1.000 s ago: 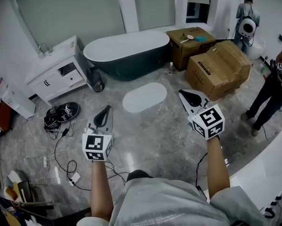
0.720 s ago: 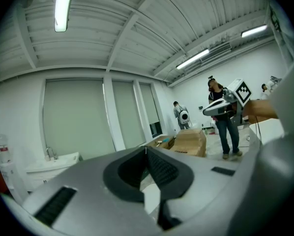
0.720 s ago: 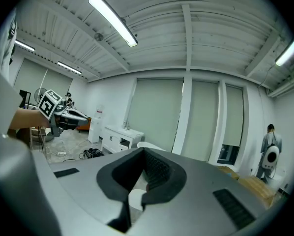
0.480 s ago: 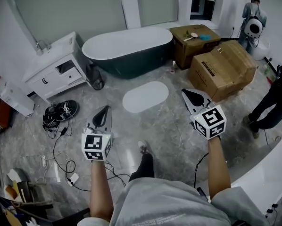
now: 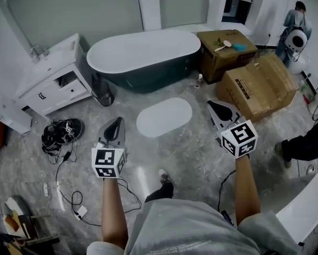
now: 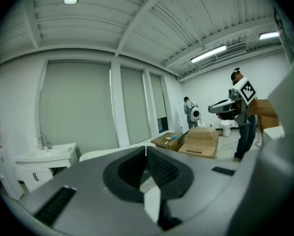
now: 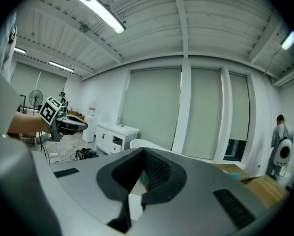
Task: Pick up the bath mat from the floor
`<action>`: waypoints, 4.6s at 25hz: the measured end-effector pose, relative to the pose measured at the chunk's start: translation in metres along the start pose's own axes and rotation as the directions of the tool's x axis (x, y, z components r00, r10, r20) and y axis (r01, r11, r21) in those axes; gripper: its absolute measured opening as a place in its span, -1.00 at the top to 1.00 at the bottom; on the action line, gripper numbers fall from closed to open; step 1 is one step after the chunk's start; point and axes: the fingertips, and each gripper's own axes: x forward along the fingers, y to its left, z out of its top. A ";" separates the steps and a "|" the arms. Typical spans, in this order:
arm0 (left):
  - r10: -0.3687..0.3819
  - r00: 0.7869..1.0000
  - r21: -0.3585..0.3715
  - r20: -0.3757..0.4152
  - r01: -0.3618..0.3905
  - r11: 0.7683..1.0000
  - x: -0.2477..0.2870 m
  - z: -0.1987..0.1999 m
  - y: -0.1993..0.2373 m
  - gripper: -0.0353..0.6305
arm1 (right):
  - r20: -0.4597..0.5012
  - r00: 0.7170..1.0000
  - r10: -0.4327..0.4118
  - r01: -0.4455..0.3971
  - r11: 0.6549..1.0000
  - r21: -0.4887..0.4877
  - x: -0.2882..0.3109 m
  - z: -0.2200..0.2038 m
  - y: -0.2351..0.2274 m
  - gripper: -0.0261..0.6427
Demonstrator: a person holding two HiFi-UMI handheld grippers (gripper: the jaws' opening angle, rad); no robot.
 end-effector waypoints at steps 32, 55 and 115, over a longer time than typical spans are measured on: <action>-0.016 0.987 -0.104 -0.162 -0.001 0.995 0.254 -0.065 0.159 0.84 | -0.103 0.983 0.150 -0.149 0.989 0.012 0.331 -0.022 -0.075 0.89; -0.020 0.927 -0.313 -0.375 -0.106 0.944 0.429 -0.330 0.235 0.50 | -0.294 0.881 0.369 -0.344 0.929 0.136 0.585 -0.262 -0.058 0.89; -0.500 0.668 -0.545 -0.551 0.166 0.822 0.636 -0.972 0.017 0.71 | -0.335 0.896 0.291 -0.205 0.941 0.269 0.714 -0.795 0.013 0.89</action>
